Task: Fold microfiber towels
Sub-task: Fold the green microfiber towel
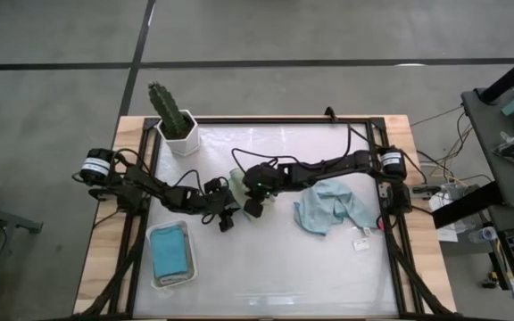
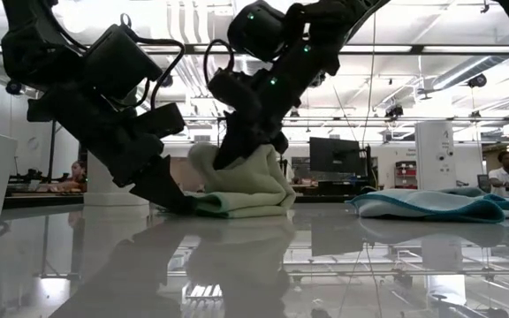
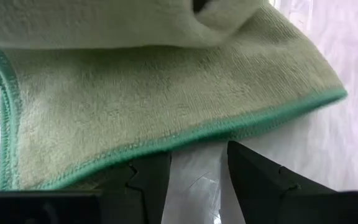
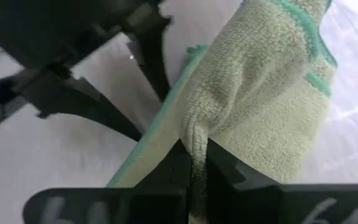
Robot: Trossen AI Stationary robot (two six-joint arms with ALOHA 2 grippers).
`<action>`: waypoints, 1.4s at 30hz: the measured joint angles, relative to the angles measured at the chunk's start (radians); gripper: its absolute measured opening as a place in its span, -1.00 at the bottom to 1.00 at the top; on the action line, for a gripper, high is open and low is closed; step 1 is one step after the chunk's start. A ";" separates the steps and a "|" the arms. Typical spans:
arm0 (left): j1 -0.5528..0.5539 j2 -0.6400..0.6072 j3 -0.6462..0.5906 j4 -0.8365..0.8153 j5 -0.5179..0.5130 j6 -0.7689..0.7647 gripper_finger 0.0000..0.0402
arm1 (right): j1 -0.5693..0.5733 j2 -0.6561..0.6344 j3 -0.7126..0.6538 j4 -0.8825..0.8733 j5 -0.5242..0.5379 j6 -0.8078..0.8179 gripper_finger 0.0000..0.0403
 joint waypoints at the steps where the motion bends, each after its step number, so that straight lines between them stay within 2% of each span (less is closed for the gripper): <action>1: 0.000 0.000 0.000 0.000 0.000 0.000 -0.26 | 0.002 0.006 0.000 0.009 -0.001 0.005 -0.91; 13: 0.000 0.000 0.000 0.000 0.001 0.001 -0.26 | 0.010 0.033 0.000 0.069 -0.008 0.031 -0.43; 17: 0.000 0.000 0.000 0.000 0.001 0.001 -0.26 | 0.015 0.032 0.006 0.084 -0.064 0.031 -0.27; 22: 0.000 -0.010 0.000 -0.009 0.003 0.002 -0.26 | 0.018 0.021 0.034 0.065 -0.191 0.003 -0.19; 26: 0.000 -0.010 0.000 -0.009 0.004 0.000 -0.26 | 0.019 -0.035 0.047 0.002 -0.208 -0.056 -0.16; 30: -0.002 -0.010 0.000 -0.009 0.003 0.000 -0.26 | 0.020 -0.083 0.045 -0.097 -0.200 -0.085 -0.16; 34: -0.002 -0.011 0.000 -0.008 0.002 -0.001 -0.26 | 0.036 -0.095 0.040 -0.183 -0.120 -0.114 -0.16; 39: -0.002 -0.011 0.000 -0.008 0.001 -0.001 -0.26 | 0.059 -0.092 -0.004 -0.188 -0.003 -0.123 -0.16; 42: -0.002 -0.011 0.000 -0.008 0.000 -0.001 -0.26 | 0.068 -0.091 -0.034 -0.154 0.010 -0.121 -0.18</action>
